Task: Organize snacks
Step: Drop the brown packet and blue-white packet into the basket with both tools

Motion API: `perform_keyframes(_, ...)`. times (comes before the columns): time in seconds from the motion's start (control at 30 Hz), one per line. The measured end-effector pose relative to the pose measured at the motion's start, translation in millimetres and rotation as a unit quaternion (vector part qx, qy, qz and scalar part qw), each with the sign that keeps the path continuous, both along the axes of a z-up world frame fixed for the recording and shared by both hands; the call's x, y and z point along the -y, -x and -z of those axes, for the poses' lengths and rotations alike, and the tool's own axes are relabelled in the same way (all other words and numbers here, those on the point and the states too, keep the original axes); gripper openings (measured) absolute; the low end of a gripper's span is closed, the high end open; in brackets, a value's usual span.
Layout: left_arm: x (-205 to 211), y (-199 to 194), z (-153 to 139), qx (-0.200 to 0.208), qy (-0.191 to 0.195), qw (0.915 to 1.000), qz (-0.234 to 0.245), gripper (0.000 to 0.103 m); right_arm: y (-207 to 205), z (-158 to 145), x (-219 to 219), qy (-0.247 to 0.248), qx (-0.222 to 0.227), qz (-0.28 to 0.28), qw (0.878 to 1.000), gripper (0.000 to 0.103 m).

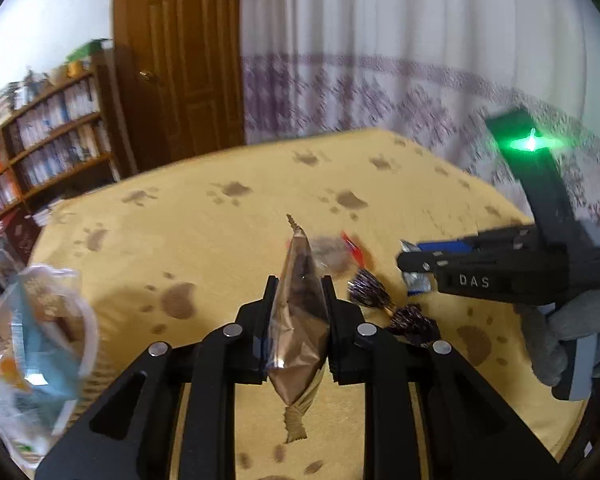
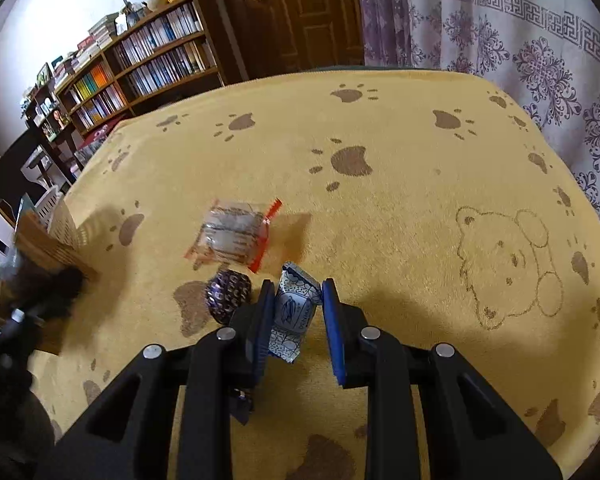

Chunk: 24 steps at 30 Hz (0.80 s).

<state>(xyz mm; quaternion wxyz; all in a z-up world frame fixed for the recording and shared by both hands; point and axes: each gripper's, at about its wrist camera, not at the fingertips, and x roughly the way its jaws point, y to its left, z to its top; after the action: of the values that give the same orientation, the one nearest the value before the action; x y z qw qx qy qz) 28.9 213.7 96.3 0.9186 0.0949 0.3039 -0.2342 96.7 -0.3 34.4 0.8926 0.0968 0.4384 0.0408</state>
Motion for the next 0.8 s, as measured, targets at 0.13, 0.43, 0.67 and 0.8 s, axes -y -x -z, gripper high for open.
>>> perform_keyframes(0.13, -34.2, 3.1, -23.1, 0.020, 0.019, 0.9988, -0.041, 0.021, -1.0, -16.3, -9.8, -0.019, 0.025, -0.008, 0.999, 0.024)
perform_keyframes(0.43, -127.6, 5.6, -53.8, 0.059, 0.034, 0.9848, -0.160, 0.021, -11.1, -58.2, -73.7, -0.051, 0.077, -0.073, 0.993, 0.025)
perform_keyframes(0.67, -184.4, -3.7, -53.1, 0.053, 0.048, 0.9722, -0.223, 0.071, -20.0, -86.1, -138.5, -0.072, 0.096, -0.136, 0.983, 0.025)
perform_keyframes(0.8, -210.3, -0.1, -54.2, 0.063, 0.075, 0.9638, -0.248, 0.090, -24.7, -100.5, -181.7, -0.080, 0.105, -0.180, 0.975, 0.025)
